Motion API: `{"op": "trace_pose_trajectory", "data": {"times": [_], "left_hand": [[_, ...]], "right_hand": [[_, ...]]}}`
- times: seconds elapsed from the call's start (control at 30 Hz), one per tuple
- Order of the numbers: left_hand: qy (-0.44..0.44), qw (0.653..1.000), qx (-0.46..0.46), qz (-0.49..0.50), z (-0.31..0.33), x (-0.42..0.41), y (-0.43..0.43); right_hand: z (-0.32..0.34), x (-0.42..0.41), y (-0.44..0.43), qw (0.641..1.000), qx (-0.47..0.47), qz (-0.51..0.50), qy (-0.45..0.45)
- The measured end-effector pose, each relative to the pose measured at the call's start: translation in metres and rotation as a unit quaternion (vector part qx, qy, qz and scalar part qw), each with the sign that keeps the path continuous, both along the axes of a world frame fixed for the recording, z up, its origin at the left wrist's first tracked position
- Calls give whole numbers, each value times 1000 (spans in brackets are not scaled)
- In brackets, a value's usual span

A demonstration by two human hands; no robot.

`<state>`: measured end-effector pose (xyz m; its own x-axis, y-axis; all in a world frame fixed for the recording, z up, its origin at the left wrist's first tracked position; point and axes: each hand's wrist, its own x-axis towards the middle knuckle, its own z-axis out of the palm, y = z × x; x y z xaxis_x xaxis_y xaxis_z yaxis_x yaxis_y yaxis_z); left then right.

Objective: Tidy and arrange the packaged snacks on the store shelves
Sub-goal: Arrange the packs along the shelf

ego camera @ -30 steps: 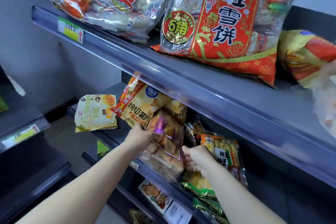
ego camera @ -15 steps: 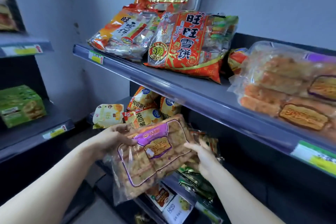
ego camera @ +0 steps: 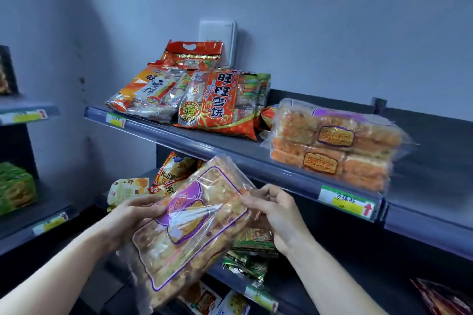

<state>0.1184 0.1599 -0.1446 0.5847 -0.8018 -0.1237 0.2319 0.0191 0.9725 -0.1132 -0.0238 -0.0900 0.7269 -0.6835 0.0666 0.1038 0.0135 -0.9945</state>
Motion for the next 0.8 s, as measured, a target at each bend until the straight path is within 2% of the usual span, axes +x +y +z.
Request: {"op": "trace_pose_trajectory", "data": {"times": [0.17,0.27,0.33,0.47,0.6,0.67,0.8], "left_hand": [[-73,990,-100,69,47,-31,-9],[-138,971,-131,141,77,-40,-21],[-157,963,-162,150,100,-51,-31],[-140,967,-211,39,138,-72,-61],[-226,952,-198,-56,165,-96,-99],[-262,944,-189,-71,179,-111,-119],[-266,949,-153,-73,193,-120,-162]], "right_hand": [[60,-31,23,993,-3,-93,-71],[95,-53,26,980,16,-148,-135],[117,-68,25,967,34,-179,-179],[151,-92,11,933,83,-247,-250],[177,-111,-16,907,109,-290,-284],[184,-117,-37,900,129,-303,-285],[189,-121,-81,897,150,-319,-267]]}}
